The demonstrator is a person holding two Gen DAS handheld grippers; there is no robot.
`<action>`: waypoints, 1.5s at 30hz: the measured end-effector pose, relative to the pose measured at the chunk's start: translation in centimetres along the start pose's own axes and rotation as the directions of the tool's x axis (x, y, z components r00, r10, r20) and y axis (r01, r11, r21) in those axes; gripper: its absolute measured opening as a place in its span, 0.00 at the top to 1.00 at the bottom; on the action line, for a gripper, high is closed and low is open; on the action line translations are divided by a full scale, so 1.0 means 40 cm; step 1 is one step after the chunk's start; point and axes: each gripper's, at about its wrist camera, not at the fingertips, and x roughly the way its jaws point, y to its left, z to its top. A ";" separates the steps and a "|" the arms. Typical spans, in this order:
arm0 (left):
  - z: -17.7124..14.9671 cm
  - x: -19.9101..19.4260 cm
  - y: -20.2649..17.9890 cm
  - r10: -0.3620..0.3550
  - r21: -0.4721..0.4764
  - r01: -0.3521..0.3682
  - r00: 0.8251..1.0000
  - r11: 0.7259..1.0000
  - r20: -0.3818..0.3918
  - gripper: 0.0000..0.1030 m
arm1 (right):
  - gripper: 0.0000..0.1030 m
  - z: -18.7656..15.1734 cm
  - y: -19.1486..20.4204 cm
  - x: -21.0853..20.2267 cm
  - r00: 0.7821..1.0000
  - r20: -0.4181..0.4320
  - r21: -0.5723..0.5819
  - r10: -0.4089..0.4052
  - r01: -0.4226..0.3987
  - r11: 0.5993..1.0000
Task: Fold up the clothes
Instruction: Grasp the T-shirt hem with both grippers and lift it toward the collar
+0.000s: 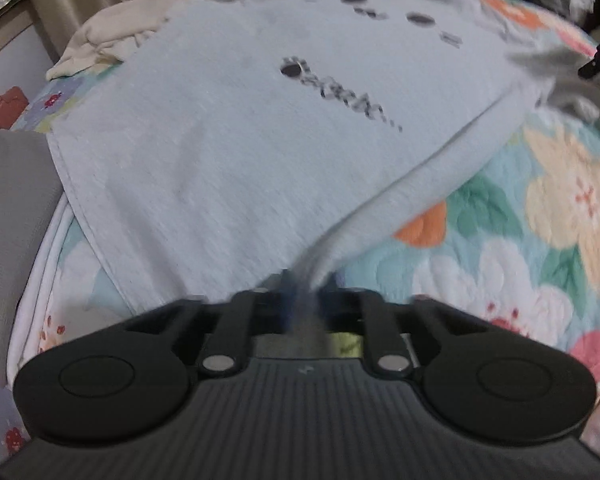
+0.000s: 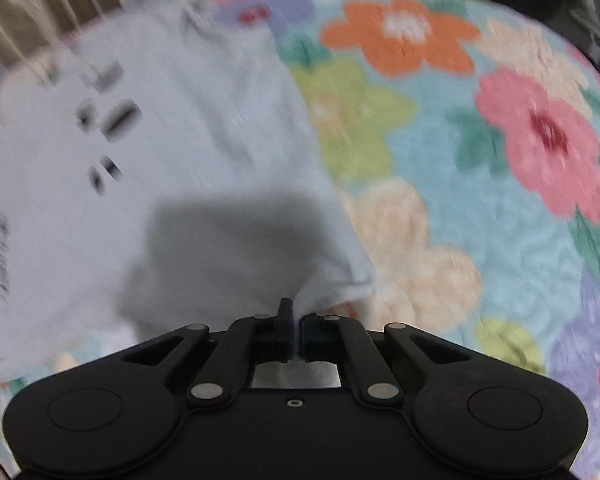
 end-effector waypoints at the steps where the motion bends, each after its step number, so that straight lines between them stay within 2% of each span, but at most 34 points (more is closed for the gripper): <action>1: 0.001 -0.007 0.000 0.008 -0.001 -0.008 1.000 1.000 0.024 0.90 | 0.94 0.005 0.003 -0.017 0.999 0.039 -0.010 0.031 -0.030 0.999; 4: 0.004 -0.004 -0.003 0.021 0.029 -0.022 0.999 0.999 0.050 0.87 | 0.94 0.022 0.005 -0.050 0.978 0.127 0.014 0.165 -0.168 0.986; 6: 0.003 0.011 -0.004 0.018 0.027 -0.019 0.999 0.999 0.034 0.87 | 0.95 0.034 -0.006 -0.044 0.970 0.149 0.034 0.193 -0.200 0.979; 8: 0.001 0.020 -0.003 0.020 0.030 -0.021 0.999 0.999 0.035 0.87 | 0.95 0.036 -0.014 -0.035 0.973 0.151 0.051 0.172 -0.181 0.982; 9: 0.000 0.023 -0.001 0.021 0.023 -0.022 0.999 0.999 0.041 0.93 | 0.95 0.033 -0.018 -0.032 0.976 0.153 0.056 0.153 -0.163 0.985; 11: 0.003 0.013 0.015 0.035 -0.044 -0.032 0.997 0.999 0.072 0.95 | 0.95 0.030 -0.025 -0.033 0.977 0.166 0.060 0.132 -0.143 0.988; 14: 0.009 -0.041 0.009 0.063 -0.079 -0.052 0.989 0.995 0.135 0.97 | 0.95 0.016 -0.028 -0.057 0.968 0.202 0.035 0.150 -0.160 0.986; 18: 0.003 -0.131 -0.003 0.075 -0.121 -0.049 0.972 0.991 0.222 0.97 | 0.96 0.010 -0.017 -0.126 0.954 0.270 0.033 0.131 -0.145 0.989; 20: 0.003 -0.162 -0.003 0.086 -0.102 -0.063 0.967 0.993 0.239 0.97 | 0.96 0.007 -0.016 -0.163 0.943 0.308 0.038 0.128 -0.147 0.988; 25: 0.011 -0.229 -0.008 0.099 -0.042 -0.092 0.960 0.995 0.261 0.97 | 0.96 -0.015 0.019 -0.241 0.917 0.375 -0.037 0.140 -0.136 0.990; 29: 0.011 -0.287 -0.050 0.092 0.033 -0.105 0.956 0.994 0.279 0.97 | 0.96 -0.033 0.020 -0.275 0.909 0.397 -0.024 0.124 -0.125 0.992; 35: 0.006 -0.391 -0.082 0.023 0.051 -0.039 0.959 0.998 0.282 0.97 | 0.96 -0.066 -0.004 -0.337 0.902 0.420 0.022 0.096 -0.116 0.993; 38: -0.001 -0.440 -0.093 -0.018 0.062 0.002 0.967 0.998 0.255 0.97 | 0.96 -0.089 -0.017 -0.383 0.898 0.430 0.035 0.092 -0.118 0.992; 41: -0.015 -0.484 -0.101 -0.098 0.070 0.085 0.973 0.994 0.209 0.97 | 0.96 -0.122 -0.027 -0.437 0.899 0.432 0.032 0.078 -0.102 0.994; 45: -0.035 -0.527 -0.085 -0.194 0.050 0.189 0.969 0.981 0.154 0.98 | 0.96 -0.170 -0.038 -0.502 0.909 0.416 0.026 0.018 -0.032 0.999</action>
